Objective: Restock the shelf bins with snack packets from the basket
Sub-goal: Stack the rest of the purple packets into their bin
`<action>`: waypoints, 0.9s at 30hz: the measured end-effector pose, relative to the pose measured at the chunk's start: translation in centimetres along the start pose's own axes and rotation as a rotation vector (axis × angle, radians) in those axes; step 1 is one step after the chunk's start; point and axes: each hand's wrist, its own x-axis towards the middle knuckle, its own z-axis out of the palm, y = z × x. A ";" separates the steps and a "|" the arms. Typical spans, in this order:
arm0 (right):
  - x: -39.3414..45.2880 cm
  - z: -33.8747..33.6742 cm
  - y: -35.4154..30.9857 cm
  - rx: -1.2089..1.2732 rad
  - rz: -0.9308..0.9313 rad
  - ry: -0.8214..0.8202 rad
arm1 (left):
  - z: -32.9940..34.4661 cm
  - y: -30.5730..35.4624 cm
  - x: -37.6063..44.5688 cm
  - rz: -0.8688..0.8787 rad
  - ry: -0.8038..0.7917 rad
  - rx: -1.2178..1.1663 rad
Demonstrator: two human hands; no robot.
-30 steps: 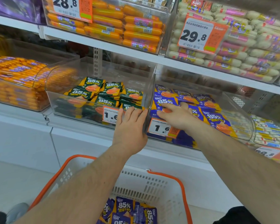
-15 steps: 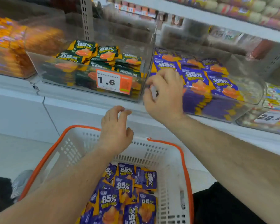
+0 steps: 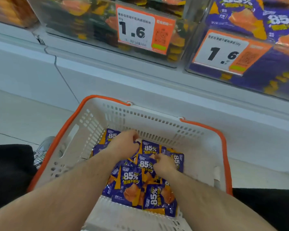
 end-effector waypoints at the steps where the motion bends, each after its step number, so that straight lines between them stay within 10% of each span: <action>1: 0.4 0.3 0.5 -0.017 -0.007 -0.010 | 0.2 -0.1 0.3 -0.007 -0.005 -0.008; 19: 0.8 -2.1 -3.5 0.246 -0.113 0.079 | 1.5 -0.8 1.1 -0.134 -0.016 -0.148; 27: -7.2 -13.1 -9.0 0.231 -0.389 0.224 | -4.2 5.9 -1.6 0.049 0.304 -0.580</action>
